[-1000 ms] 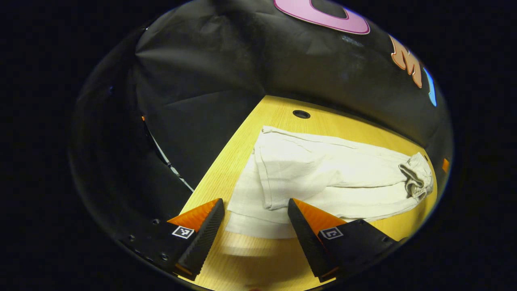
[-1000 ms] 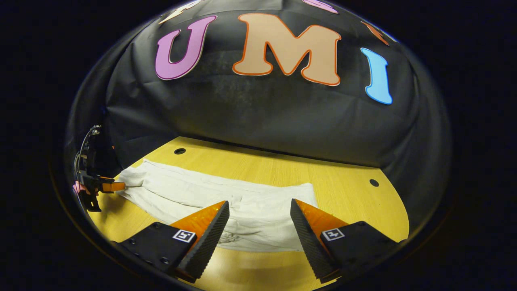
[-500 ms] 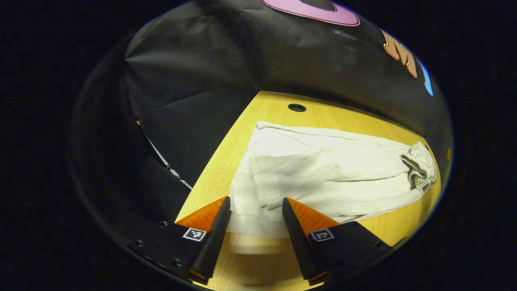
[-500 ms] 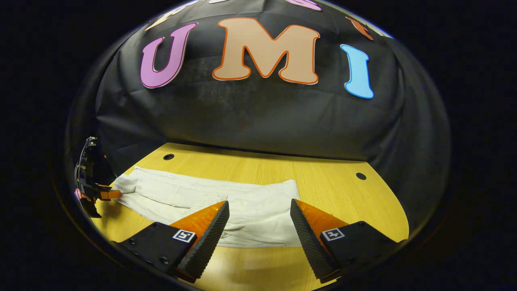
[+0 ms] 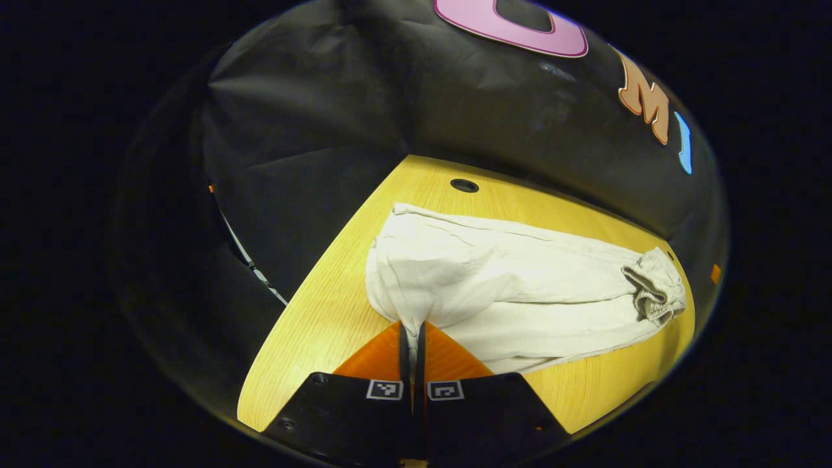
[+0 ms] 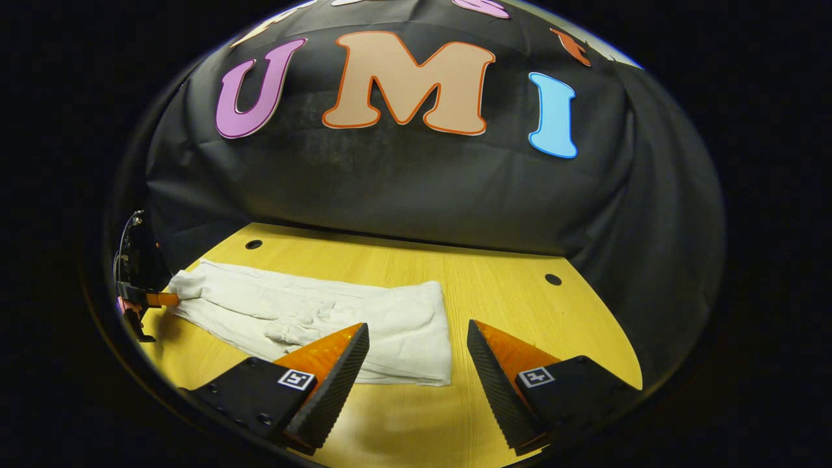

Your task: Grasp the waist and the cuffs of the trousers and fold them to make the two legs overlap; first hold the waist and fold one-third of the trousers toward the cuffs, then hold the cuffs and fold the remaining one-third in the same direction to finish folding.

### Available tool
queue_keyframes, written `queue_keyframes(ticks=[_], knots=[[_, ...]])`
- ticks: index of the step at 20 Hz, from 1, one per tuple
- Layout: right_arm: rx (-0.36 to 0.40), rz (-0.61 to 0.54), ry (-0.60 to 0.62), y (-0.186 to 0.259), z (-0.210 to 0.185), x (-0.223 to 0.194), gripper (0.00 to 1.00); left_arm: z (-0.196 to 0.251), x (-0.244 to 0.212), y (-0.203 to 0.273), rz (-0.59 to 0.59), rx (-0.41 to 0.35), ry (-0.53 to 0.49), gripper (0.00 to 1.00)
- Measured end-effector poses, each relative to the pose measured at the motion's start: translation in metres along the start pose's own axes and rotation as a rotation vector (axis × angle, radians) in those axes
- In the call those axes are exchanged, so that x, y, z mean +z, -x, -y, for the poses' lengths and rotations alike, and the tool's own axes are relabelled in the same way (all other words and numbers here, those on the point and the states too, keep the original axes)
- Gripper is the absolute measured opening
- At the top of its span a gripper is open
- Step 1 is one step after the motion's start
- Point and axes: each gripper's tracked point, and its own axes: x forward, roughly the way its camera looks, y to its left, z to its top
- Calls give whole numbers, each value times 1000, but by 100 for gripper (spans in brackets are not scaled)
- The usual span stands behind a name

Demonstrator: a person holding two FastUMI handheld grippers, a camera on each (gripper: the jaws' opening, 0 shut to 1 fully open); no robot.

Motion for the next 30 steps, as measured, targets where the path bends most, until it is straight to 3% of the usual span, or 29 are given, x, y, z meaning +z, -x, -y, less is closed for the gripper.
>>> queue_keyframes(ticks=[4,12,18,24,30], knots=[[-5,14,-20,4,11,2,97,32,29,19,73,-44,52,0],[-8,12,-26,19,50,-7,97,143,107,58,225,-209,111,0],[-12,9,-34,26,87,-13,98,245,149,80,297,-348,68,0],[-30,6,-40,32,129,-21,98,359,156,95,300,-480,8,0],[-50,-12,-44,36,170,-37,97,474,123,92,241,-583,-189,0]])
